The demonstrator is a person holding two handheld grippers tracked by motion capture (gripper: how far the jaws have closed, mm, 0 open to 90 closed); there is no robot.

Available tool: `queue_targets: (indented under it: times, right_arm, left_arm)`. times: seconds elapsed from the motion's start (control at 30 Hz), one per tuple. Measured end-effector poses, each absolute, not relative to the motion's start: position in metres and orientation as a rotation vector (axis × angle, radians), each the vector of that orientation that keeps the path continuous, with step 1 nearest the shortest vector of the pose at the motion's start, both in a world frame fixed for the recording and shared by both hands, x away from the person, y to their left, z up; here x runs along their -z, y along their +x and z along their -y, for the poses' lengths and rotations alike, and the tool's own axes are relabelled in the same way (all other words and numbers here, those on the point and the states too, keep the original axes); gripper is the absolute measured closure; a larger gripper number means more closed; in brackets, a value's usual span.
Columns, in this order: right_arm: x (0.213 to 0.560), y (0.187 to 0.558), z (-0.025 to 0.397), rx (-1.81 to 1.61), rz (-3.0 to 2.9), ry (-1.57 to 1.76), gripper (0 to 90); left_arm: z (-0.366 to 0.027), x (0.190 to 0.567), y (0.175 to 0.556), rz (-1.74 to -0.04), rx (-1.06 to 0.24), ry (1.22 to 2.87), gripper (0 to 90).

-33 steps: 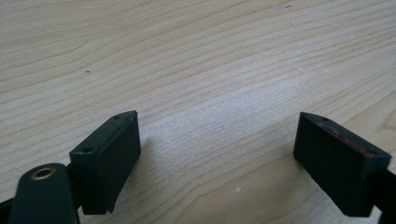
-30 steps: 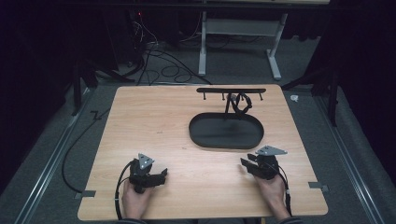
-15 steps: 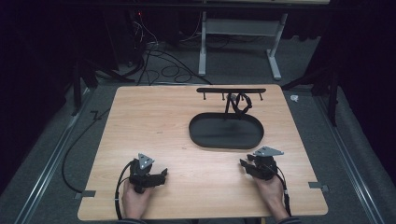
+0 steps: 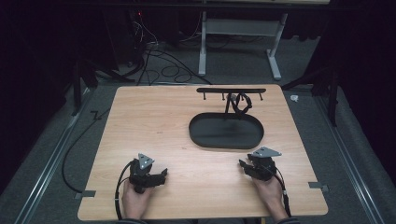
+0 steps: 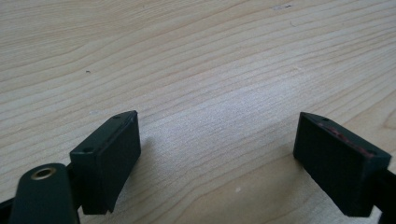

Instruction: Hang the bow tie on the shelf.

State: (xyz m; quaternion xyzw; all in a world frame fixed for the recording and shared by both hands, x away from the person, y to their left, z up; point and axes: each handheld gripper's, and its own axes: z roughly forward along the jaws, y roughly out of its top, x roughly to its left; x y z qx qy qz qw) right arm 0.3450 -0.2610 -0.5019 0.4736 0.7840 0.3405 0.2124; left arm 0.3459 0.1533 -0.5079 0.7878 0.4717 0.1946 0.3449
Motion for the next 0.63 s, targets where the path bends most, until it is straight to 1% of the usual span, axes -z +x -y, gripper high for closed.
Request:
queue_targets:
  times: [0.03, 0.13, 0.63]
  right_arm:
    - [0.5020, 0.3449, 0.2606, -0.939, -2.175, 1.315, 50.3]
    - [0.5020, 0.3449, 0.2610, -0.937, -2.175, 1.320, 48.4]
    - [0.5023, 0.3444, 0.2603, -0.938, -2.177, 1.322, 44.8]
  left_arm:
    - [-0.1533, 0.5079, 0.3459, -1.225, -0.505, 2.045, 15.3]
    - [-0.1532, 0.5080, 0.3457, -1.225, -0.506, 2.045, 15.3]
    - [-0.1533, 0.5081, 0.3455, -1.224, -0.506, 2.043, 15.3]
